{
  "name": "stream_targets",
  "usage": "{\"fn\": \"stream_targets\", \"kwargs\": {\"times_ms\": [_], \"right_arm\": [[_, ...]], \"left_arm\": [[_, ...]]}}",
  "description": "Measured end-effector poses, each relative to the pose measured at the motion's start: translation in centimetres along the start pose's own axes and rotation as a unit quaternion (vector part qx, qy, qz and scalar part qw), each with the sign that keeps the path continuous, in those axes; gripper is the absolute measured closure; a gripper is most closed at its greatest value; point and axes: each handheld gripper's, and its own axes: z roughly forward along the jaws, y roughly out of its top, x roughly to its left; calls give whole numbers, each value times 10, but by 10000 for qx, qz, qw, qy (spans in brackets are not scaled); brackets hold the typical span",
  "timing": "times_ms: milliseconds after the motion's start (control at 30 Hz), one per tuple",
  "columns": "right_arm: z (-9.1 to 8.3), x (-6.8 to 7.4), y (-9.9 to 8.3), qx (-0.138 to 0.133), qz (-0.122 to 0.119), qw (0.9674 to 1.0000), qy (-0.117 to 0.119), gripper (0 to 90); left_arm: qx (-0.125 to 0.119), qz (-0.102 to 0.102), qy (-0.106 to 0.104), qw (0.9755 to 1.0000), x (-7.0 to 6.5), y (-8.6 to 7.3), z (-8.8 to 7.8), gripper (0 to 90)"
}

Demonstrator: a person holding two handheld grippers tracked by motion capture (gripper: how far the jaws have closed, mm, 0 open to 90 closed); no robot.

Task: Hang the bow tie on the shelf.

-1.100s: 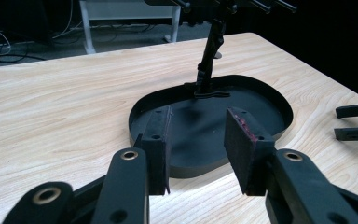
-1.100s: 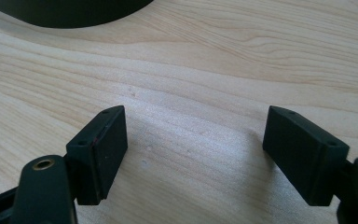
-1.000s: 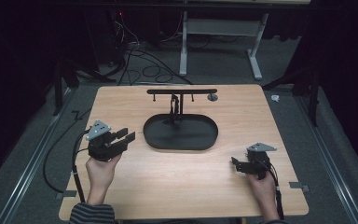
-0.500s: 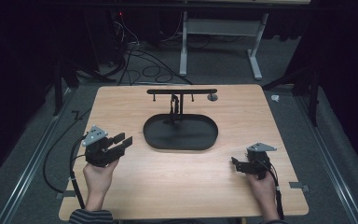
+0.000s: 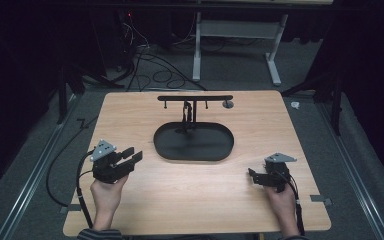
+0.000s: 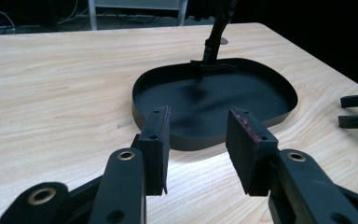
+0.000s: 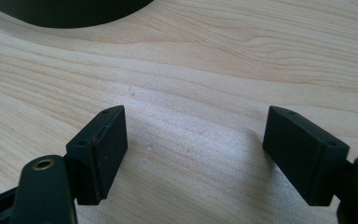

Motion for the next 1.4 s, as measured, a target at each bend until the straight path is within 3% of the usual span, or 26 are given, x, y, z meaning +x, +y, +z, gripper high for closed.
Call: {"fn": "stream_targets", "kwargs": {"times_ms": [1400], "right_arm": [[0, 0, 0, -2, 11, 10000, -5, 229]], "left_arm": [[298, -498, 215, 9981, 16, -41, 7, 588]]}}
